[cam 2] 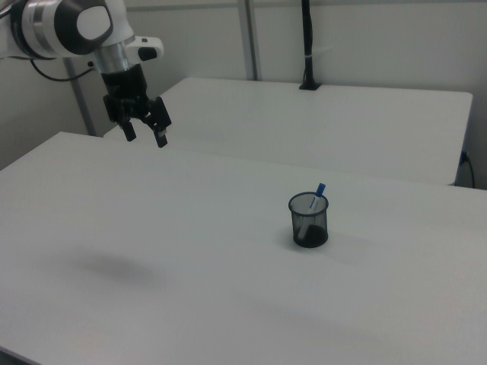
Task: Insert the marker
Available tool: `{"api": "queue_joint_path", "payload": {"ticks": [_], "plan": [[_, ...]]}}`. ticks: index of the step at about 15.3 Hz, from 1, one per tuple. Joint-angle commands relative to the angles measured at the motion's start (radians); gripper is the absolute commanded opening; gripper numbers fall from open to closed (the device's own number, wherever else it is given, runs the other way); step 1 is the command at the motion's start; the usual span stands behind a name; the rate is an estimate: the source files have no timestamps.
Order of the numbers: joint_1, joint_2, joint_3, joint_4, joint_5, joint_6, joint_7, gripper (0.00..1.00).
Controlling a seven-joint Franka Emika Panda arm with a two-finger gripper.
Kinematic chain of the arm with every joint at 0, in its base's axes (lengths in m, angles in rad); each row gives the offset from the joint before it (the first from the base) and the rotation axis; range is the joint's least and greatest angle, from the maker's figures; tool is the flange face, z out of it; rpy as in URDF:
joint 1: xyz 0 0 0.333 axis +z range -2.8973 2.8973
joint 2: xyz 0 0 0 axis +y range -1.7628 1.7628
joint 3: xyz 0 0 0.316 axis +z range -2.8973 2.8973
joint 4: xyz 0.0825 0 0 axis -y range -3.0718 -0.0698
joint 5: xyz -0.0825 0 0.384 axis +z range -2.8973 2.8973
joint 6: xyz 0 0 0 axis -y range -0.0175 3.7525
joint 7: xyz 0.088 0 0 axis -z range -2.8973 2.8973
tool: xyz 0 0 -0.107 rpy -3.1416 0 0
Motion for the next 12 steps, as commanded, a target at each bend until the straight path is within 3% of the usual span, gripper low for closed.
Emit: {"api": "queue_joint_path", "payload": {"ticks": [1,6,12], "plan": [[-0.115,-0.065,0.074,-0.037,0.036,-0.024,-0.046,1.00],[-0.196,-0.081,0.115,-0.031,0.064,-0.059,-0.106,1.00],[-0.183,-0.079,0.118,-0.029,0.062,-0.057,-0.095,1.00]]}}
